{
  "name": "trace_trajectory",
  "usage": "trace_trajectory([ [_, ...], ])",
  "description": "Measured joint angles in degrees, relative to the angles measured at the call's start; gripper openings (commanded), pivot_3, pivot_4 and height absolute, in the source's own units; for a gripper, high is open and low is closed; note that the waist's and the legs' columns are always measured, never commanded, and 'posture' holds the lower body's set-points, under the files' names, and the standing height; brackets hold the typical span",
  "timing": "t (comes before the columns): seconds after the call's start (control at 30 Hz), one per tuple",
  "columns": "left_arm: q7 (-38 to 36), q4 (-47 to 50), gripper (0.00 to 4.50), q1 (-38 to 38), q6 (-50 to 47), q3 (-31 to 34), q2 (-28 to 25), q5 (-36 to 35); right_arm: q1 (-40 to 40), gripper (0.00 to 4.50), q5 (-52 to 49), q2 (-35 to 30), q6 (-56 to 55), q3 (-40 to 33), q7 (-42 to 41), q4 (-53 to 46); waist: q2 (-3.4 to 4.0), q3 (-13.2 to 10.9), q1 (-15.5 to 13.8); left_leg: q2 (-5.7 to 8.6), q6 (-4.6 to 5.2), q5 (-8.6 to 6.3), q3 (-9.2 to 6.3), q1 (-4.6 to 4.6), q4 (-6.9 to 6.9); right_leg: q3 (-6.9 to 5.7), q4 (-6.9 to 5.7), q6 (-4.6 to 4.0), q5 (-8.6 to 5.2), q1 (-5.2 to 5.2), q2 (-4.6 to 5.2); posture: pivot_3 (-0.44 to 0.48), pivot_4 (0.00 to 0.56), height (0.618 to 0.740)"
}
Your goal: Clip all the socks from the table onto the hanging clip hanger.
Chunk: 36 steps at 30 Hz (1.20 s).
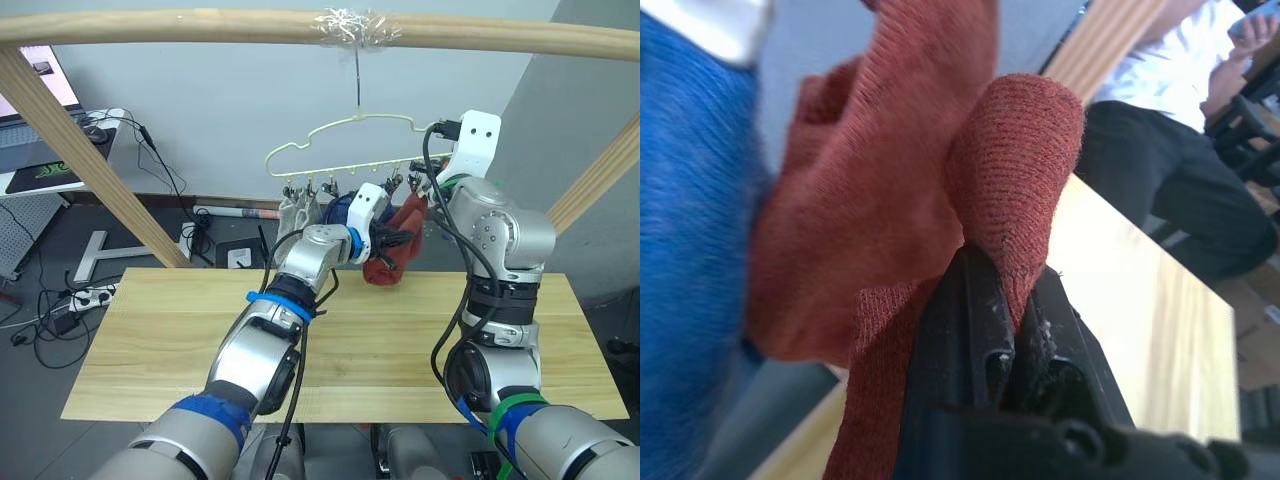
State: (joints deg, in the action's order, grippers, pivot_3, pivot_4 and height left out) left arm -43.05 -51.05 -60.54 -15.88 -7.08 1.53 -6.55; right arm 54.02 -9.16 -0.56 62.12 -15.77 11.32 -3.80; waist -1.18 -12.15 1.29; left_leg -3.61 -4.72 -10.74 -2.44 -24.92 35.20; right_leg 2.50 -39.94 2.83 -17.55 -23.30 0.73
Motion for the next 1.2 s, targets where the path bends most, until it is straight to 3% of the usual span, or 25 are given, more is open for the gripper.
trace_trajectory([
  [0.77,1.0,-7.0,0.05,-5.4,3.8,5.0,2.1,-0.1,0.0,0.0,-0.5,1.6,2.3,-0.5,0.1,-1.4,0.0,0.0,0.4,-0.01,0.0,0.02,0.05,0.02,-0.16,0.0,0.02,0.0,0.0,-0.06,0.01,0.042,0.142,0.74],
  [0.87,1.0,-7.4,0.0,-5.4,3.9,5.2,2.1,-0.1,0.0,0.87,-0.6,1.7,2.3,-0.5,0.0,-1.5,0.0,0.0,0.4,-0.01,0.0,0.02,0.05,0.02,-0.16,0.0,0.0,0.0,0.0,-0.06,0.01,0.041,0.144,0.74],
  [1.03,0.9,-7.4,0.0,-5.5,3.9,5.2,2.1,0.0,0.0,2.73,-1.0,1.8,2.7,-0.5,0.1,-1.9,0.0,0.0,0.4,0.0,-0.01,0.03,0.06,0.02,-0.15,0.0,0.0,0.0,0.0,-0.06,0.02,0.041,0.146,0.74],
  [1.17,0.8,-7.4,0.0,-5.5,3.9,5.2,2.1,0.0,0.0,2.73,-1.0,1.8,3.2,-0.6,0.1,-1.9,0.0,0.0,0.4,-0.01,0.0,0.03,0.06,0.02,-0.15,0.0,-0.01,0.0,0.0,-0.06,0.02,0.041,0.146,0.74],
  [1.2,0.6,-7.4,0.26,-5.5,3.8,5.3,2.1,-0.1,0.0,2.76,-1.0,1.8,3.3,-0.6,0.1,-2.1,0.0,0.0,0.4,-0.01,0.0,0.03,0.06,0.02,-0.15,0.0,-0.01,0.0,0.0,-0.06,0.02,0.037,0.146,0.74],
])
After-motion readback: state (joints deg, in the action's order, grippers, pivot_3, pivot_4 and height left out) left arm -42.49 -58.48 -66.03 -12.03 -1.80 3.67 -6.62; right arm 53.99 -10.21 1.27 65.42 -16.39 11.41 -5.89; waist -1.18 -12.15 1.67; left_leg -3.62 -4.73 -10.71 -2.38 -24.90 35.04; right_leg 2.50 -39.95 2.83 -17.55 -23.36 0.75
